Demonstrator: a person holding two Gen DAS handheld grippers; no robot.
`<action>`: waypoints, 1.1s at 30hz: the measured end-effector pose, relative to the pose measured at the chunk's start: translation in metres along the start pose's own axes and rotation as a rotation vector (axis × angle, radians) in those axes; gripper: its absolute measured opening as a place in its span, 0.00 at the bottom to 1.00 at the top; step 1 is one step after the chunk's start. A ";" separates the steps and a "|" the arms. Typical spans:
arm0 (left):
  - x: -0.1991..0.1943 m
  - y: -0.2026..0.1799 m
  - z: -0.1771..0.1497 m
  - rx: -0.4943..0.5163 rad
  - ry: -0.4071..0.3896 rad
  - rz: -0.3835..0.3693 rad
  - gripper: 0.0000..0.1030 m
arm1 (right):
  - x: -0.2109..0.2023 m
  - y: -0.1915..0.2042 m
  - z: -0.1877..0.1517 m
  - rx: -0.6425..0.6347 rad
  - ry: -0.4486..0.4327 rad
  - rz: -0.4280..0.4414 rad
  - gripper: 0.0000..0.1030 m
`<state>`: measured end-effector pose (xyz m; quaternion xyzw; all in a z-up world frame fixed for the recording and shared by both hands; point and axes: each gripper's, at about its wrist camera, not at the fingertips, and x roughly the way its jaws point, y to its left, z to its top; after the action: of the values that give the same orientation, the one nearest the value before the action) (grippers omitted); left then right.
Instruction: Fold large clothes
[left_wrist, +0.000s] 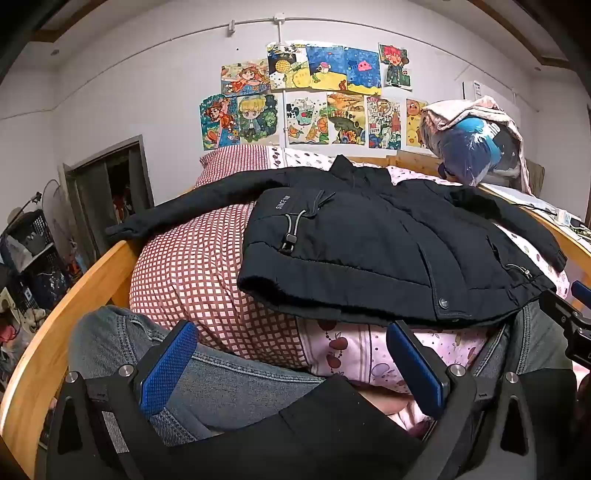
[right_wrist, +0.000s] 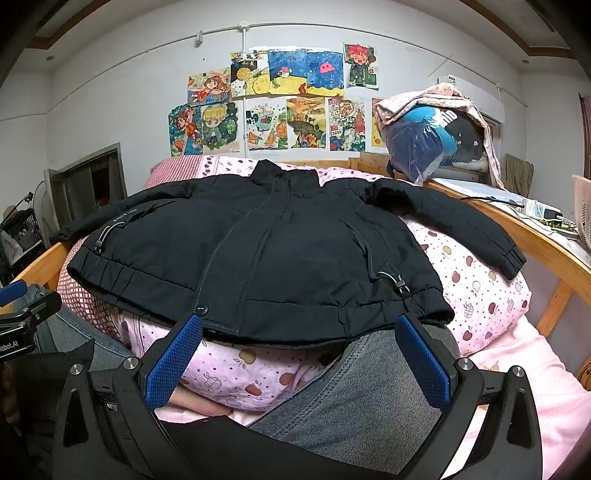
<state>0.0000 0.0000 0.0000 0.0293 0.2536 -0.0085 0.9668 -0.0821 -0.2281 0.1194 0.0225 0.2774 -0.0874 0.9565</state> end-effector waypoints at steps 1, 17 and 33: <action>0.000 0.000 0.000 0.000 0.000 0.000 1.00 | 0.000 0.000 0.000 0.000 0.001 0.000 0.99; 0.000 0.000 0.000 -0.001 0.000 0.000 1.00 | -0.001 0.002 0.000 0.000 0.003 0.000 0.99; 0.000 0.000 0.000 -0.001 0.000 -0.001 1.00 | -0.001 0.004 0.000 0.001 0.006 0.000 0.99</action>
<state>0.0000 0.0001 0.0000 0.0286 0.2536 -0.0088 0.9668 -0.0821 -0.2243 0.1203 0.0231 0.2802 -0.0872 0.9557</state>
